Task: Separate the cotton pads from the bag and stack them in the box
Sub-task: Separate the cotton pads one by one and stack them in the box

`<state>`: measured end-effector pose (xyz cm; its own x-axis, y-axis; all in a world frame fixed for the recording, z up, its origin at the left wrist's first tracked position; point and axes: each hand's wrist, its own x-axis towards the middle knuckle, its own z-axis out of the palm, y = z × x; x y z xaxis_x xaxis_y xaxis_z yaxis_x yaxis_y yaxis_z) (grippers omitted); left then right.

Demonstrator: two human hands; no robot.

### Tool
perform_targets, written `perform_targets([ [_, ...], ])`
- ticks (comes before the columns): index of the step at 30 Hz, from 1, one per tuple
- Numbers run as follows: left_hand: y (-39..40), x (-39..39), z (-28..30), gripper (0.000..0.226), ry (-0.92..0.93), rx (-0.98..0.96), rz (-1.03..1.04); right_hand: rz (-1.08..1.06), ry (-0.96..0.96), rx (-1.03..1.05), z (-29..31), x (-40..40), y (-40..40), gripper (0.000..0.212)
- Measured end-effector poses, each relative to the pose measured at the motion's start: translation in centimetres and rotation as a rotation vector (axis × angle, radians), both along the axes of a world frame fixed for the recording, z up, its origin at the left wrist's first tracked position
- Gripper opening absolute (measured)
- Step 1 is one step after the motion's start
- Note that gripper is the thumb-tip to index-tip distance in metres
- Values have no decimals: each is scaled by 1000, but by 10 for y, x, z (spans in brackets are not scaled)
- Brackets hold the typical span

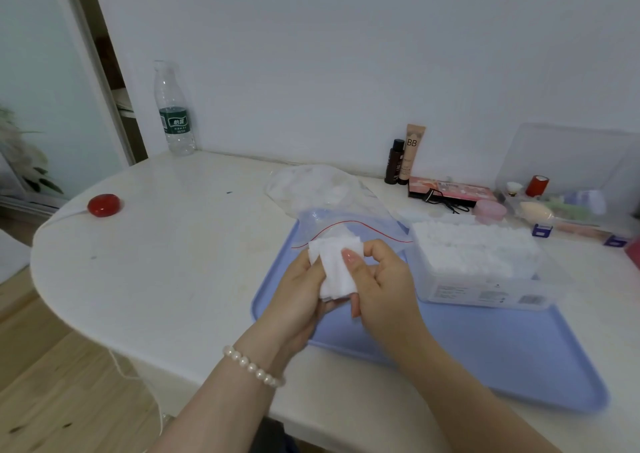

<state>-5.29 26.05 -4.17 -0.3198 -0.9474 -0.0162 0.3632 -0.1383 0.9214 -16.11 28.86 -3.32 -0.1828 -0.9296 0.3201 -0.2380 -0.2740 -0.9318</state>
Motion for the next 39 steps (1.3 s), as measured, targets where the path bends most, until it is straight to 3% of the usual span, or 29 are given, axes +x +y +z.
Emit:
perform_targets([
  [5,0,0,-1,33,30,21,-23,-93,103,-15,-10,-1,-7,28],
  [9,1,1,1,60,57,13,-75,-133,148,-26,-13,-2,-8,31],
  [15,1,3,-2,46,56,-26,-95,-163,120,23,-9,-5,-10,49],
  [20,0,6,-2,42,97,24,-119,-198,276,97,-5,-12,-9,55],
  [24,2,5,3,27,152,33,28,-256,301,60,-4,-16,-8,53],
  [27,1,2,3,27,103,-16,233,-181,534,-60,-4,-14,-18,34],
  [31,1,-1,3,38,101,-1,387,-35,898,-20,-12,-13,-64,11],
  [39,-5,-6,3,33,93,82,425,48,1159,326,-2,7,-106,40],
])
